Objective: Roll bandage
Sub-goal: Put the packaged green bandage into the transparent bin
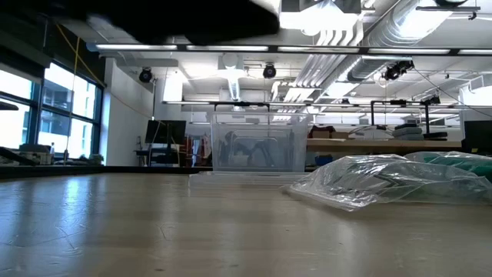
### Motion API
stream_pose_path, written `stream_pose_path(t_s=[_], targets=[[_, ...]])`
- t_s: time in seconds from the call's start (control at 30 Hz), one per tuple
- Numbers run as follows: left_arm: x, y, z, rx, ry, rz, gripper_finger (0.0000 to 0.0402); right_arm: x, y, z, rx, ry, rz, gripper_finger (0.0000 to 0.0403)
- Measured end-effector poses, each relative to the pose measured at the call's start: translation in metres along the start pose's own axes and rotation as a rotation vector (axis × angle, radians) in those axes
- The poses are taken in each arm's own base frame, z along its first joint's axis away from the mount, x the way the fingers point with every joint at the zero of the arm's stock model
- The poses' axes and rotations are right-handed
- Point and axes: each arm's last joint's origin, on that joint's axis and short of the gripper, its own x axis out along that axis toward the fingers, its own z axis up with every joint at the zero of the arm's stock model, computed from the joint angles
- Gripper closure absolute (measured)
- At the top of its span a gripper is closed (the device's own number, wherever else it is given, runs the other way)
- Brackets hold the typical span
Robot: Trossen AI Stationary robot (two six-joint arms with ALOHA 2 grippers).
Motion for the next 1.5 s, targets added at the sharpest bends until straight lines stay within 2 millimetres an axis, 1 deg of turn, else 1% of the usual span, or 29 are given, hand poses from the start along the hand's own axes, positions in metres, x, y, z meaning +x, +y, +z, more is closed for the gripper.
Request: stream_pose_path(t_s=[0.13,0.23,0.37,0.47,0.57,0.63,0.7,0.8,0.83,0.87,0.9,0.97,1.03,1.1,1.23,1.3,1.37,1.43,1.5], targets=[[0.042,0.023,-0.005,-0.068,0.224,-0.11,0.0216,-0.014,0.008,-0.016,0.079,-0.045,-0.006,0.0394],[0.066,0.04,-0.017,-0.155,0.363,-0.09,0.0201,-0.023,0.013,-0.025,0.103,-0.101,-0.005,0.0394],[0.092,0.055,-0.036,-0.187,0.406,-0.12,0.0199,-0.029,0.016,-0.032,0.149,-0.151,-0.004,0.0394],[0.109,0.059,-0.05,-0.239,0.414,-0.201,0.0205,-0.032,0.018,-0.035,0.17,-0.168,0.001,0.0394],[0.12,0.061,-0.057,-0.292,0.41,-0.229,0.0224,-0.033,0.018,-0.036,0.191,-0.181,0.004,0.0394],[0.123,0.06,-0.061,-0.297,0.42,-0.21,0.0247,-0.033,0.019,-0.035,0.201,-0.183,0.008,0.0394],[0.124,0.059,-0.062,-0.287,0.425,-0.183,0.0281,-0.033,0.019,-0.036,0.201,-0.182,0.009,0.0394],[0.123,0.056,-0.063,-0.254,0.441,-0.161,0.0349,-0.034,0.019,-0.037,0.186,-0.182,0.011,0.0394],[0.122,0.055,-0.062,-0.246,0.443,-0.158,0.0373,-0.035,0.019,-0.037,0.179,-0.182,0.011,0.0394],[0.121,0.055,-0.06,-0.237,0.449,-0.153,0.0386,-0.035,0.02,-0.037,0.179,-0.182,0.011,0.0394],[0.119,0.056,-0.057,-0.233,0.45,-0.146,0.0392,-0.036,0.02,-0.038,0.177,-0.182,0.014,0.0394],[0.112,0.055,-0.049,-0.217,0.476,-0.132,0.039,-0.037,0.021,-0.041,0.185,-0.181,0.021,0.0394],[0.1,0.055,-0.038,-0.186,0.518,-0.103,0.0395,-0.041,0.023,-0.044,0.205,-0.183,0.034,0.0394],[0.085,0.057,-0.017,-0.157,0.532,-0.06,0.0399,-0.045,0.025,-0.049,0.218,-0.19,0.049,0.0394],[0.044,0.078,0.039,-0.185,0.466,0.029,0.04,-0.053,0.029,-0.058,0.221,-0.223,0.066,0.0394],[0.022,0.095,0.061,-0.245,0.429,0.083,0.04,-0.056,0.029,-0.06,0.215,-0.265,0.063,0.0394],[-0.001,0.12,0.081,-0.317,0.363,0.148,0.04,-0.058,0.029,-0.061,0.196,-0.318,0.047,0.0394],[-0.026,0.154,0.1,-0.395,0.291,0.217,0.0401,-0.059,0.028,-0.06,0.18,-0.365,0.031,0.0394],[-0.048,0.189,0.109,-0.443,0.258,0.297,0.0401,-0.059,0.028,-0.059,0.16,-0.39,0.015,0.0394]])
